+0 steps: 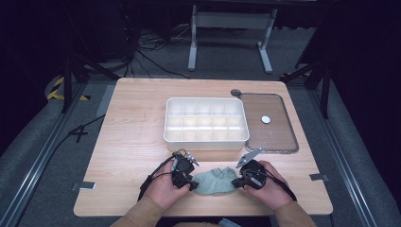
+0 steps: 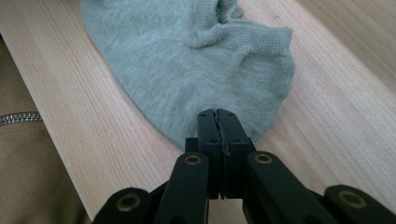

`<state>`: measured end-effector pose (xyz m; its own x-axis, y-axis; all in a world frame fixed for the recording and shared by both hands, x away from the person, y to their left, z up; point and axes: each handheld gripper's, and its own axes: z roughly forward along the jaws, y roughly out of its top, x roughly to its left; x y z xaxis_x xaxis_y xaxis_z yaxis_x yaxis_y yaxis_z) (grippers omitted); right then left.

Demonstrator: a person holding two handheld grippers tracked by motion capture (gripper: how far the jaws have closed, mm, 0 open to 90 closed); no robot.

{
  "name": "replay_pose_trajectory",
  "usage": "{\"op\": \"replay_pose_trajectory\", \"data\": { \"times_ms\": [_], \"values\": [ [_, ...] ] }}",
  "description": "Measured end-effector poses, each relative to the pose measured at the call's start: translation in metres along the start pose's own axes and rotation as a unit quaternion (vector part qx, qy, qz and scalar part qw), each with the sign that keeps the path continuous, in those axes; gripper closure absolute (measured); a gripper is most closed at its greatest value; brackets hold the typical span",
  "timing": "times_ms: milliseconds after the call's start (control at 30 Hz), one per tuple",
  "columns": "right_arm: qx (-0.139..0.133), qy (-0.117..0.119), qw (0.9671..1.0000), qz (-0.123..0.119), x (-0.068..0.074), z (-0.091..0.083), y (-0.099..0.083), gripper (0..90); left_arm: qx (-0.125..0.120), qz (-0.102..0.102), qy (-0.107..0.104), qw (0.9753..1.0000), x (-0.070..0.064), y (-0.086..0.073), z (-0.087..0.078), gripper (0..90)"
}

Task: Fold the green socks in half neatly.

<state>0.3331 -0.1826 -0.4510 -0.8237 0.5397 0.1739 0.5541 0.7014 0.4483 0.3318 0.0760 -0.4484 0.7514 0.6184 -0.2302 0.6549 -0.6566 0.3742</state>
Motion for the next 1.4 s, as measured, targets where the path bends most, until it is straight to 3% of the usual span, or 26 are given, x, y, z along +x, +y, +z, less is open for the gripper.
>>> {"op": "replay_pose_trajectory", "data": {
  "times_ms": [200,333,700,867,900,967,1033,1200,1400],
  "values": [
    [-0.001,0.000,1.0000,-0.002,0.000,0.000,0.000,89.3,0.000,-0.005,-0.017,0.9998,0.000,0.000,0.000,80.8],
    [-0.003,-0.002,1.0000,-0.004,0.000,-0.001,0.000,88.3,-0.004,-0.006,-0.017,0.9998,0.001,0.000,-0.004,82.3],
    [-0.072,-0.003,0.9974,0.011,0.003,-0.010,0.008,89.5,0.014,0.000,-0.034,0.9993,0.008,-0.005,-0.026,82.5],
    [-0.103,0.017,0.9945,-0.015,0.020,0.000,0.022,89.6,0.019,0.003,-0.039,0.9991,0.010,-0.007,-0.029,82.5],
    [-0.103,0.017,0.9945,-0.015,0.020,0.000,0.022,89.6,0.019,0.003,-0.039,0.9991,0.010,-0.007,-0.029,82.5],
    [-0.091,0.025,0.9946,-0.045,0.037,0.017,0.034,89.6,0.020,-0.001,-0.043,0.9988,0.011,-0.008,-0.031,82.5],
    [-0.086,0.027,0.9945,-0.054,0.043,0.025,0.037,89.7,0.022,-0.003,-0.044,0.9988,0.012,-0.009,-0.032,82.5],
    [-0.062,0.018,0.9959,-0.063,0.048,0.037,0.038,89.7,0.017,-0.015,-0.055,0.9982,0.015,-0.009,-0.034,82.4],
    [-0.064,0.009,0.9956,-0.068,0.050,0.038,0.036,89.8,-0.005,-0.027,-0.068,0.9973,0.017,-0.009,-0.038,82.3]
  ]
}}
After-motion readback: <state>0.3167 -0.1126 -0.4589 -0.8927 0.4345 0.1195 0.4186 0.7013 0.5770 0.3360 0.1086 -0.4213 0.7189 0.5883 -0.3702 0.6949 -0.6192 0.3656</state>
